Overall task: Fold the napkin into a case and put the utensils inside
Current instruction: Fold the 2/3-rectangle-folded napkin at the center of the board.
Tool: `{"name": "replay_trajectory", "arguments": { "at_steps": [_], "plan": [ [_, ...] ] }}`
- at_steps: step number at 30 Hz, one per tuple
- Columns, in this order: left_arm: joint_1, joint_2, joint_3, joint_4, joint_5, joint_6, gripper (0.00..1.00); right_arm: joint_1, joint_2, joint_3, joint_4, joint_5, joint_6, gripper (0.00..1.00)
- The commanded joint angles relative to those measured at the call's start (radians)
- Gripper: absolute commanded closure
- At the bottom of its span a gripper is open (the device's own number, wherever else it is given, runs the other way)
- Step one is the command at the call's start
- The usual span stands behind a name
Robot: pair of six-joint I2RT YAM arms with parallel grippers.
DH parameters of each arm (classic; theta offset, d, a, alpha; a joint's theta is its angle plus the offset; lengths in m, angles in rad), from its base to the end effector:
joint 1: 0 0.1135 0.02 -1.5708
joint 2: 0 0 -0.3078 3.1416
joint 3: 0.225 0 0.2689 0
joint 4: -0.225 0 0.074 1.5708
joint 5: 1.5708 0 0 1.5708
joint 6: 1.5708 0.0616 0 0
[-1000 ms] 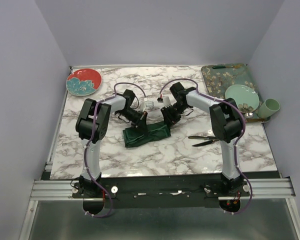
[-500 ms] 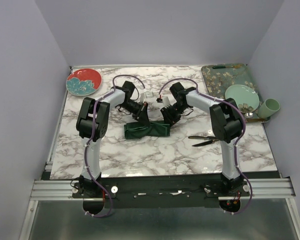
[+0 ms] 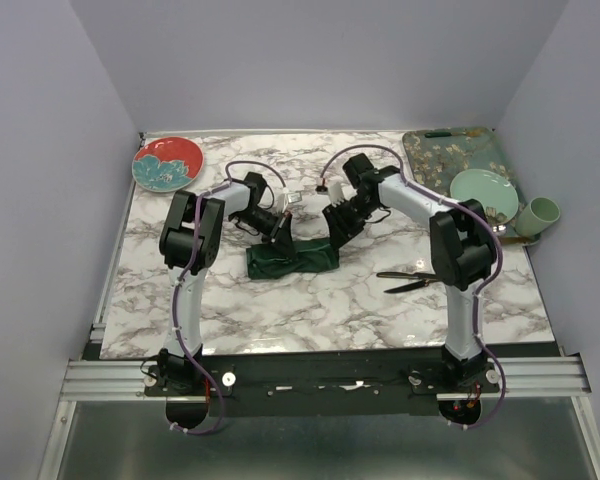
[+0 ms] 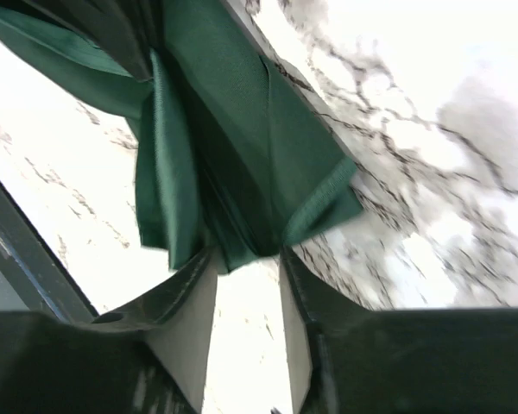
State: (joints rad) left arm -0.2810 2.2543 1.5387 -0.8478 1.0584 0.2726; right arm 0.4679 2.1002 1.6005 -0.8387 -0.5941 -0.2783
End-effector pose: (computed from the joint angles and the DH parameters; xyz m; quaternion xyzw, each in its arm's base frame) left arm 0.4197 -0.1770 0.1213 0.2377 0.8298 -0.5049 0.0011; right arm 0.3977 0.2396 0.1845 -0.3778 0.8720 0.2999 0.0828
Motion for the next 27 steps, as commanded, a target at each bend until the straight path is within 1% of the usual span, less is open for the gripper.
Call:
{"name": "replay_trajectory", "arguments": {
  "at_steps": [1,3,4,5,10,15,21,27],
  "plan": [
    [0.014,0.034,0.006,-0.007,-0.005,0.01,0.91,-0.041,-0.098,0.042,-0.026,-0.024,-0.001,0.53],
    [0.014,0.037,0.011,-0.007,-0.003,0.008,0.91,-0.045,-0.103,0.042,-0.023,-0.053,-0.019,0.5],
    [0.014,0.04,0.014,-0.007,-0.002,0.008,0.9,-0.045,-0.104,0.044,-0.023,-0.064,-0.024,0.45],
    [0.014,0.042,0.014,-0.007,0.0,0.004,0.9,-0.045,-0.1,0.045,-0.022,-0.078,-0.027,0.43],
    [0.014,0.054,0.034,-0.01,0.003,-0.01,0.87,-0.037,-0.082,0.068,0.007,-0.161,-0.013,0.32],
    [0.016,0.068,0.044,-0.014,0.008,-0.018,0.86,-0.008,-0.033,0.094,0.018,-0.13,-0.059,0.31],
    [0.019,0.073,0.049,-0.016,0.009,-0.019,0.86,0.018,0.027,0.142,-0.017,-0.121,-0.099,0.31],
    [0.022,0.074,0.049,-0.016,0.015,-0.023,0.86,0.046,0.047,0.119,-0.039,-0.099,-0.151,0.32]
  ]
}}
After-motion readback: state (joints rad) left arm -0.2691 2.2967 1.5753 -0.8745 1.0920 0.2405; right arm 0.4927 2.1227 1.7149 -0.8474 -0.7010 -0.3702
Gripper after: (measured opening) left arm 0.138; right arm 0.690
